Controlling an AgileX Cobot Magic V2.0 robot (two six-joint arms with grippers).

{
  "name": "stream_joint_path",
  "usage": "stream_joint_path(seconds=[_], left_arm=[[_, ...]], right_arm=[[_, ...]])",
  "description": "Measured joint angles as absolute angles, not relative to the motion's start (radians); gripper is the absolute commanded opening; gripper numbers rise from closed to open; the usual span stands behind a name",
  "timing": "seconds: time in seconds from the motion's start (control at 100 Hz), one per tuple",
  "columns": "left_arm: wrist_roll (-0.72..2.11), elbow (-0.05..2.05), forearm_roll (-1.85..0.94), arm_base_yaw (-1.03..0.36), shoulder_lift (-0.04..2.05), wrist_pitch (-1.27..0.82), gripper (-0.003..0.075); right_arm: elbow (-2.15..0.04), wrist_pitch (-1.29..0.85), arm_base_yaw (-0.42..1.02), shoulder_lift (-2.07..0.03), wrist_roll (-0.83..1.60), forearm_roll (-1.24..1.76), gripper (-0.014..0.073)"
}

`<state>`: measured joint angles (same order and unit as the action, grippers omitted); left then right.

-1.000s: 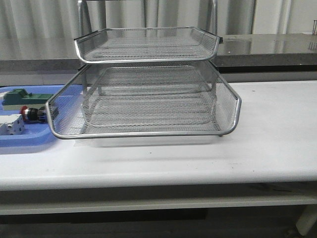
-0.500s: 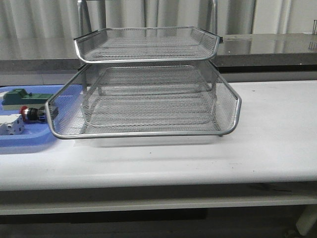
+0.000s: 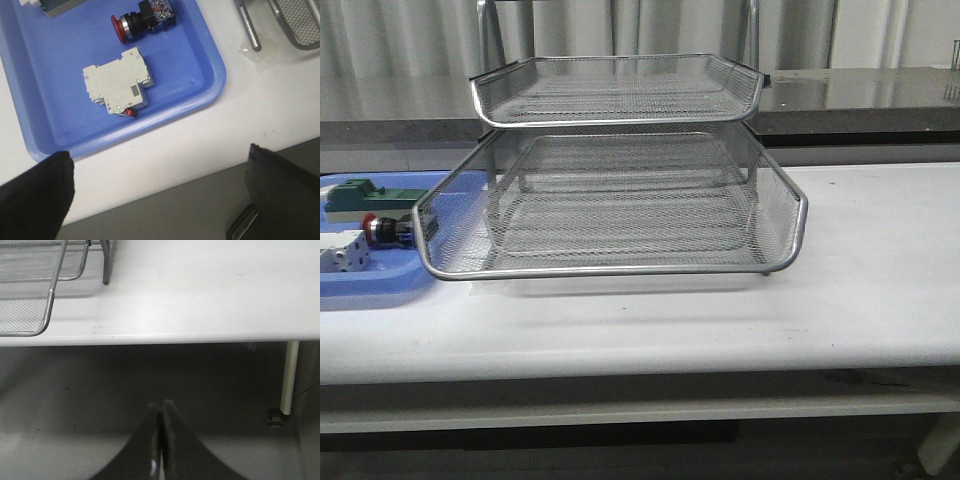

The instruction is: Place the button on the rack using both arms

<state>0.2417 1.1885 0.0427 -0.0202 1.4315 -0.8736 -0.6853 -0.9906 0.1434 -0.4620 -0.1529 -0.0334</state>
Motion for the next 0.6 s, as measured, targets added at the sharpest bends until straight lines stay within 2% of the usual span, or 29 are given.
stream_joint_path(seconds=[0.28,0.6], left_arm=[[0.319,1.229,-0.007,-0.02,1.485,-0.874,0.062],[0.573,1.487,-0.008,-0.02,1.7,-0.894,0.062]], right_arm=[[-0.685,-0.991,0.143,-0.462,-0.153,-0.033,-0.007],[-0.685,-0.991,0.143,-0.462,-0.153,-0.033,-0.007]])
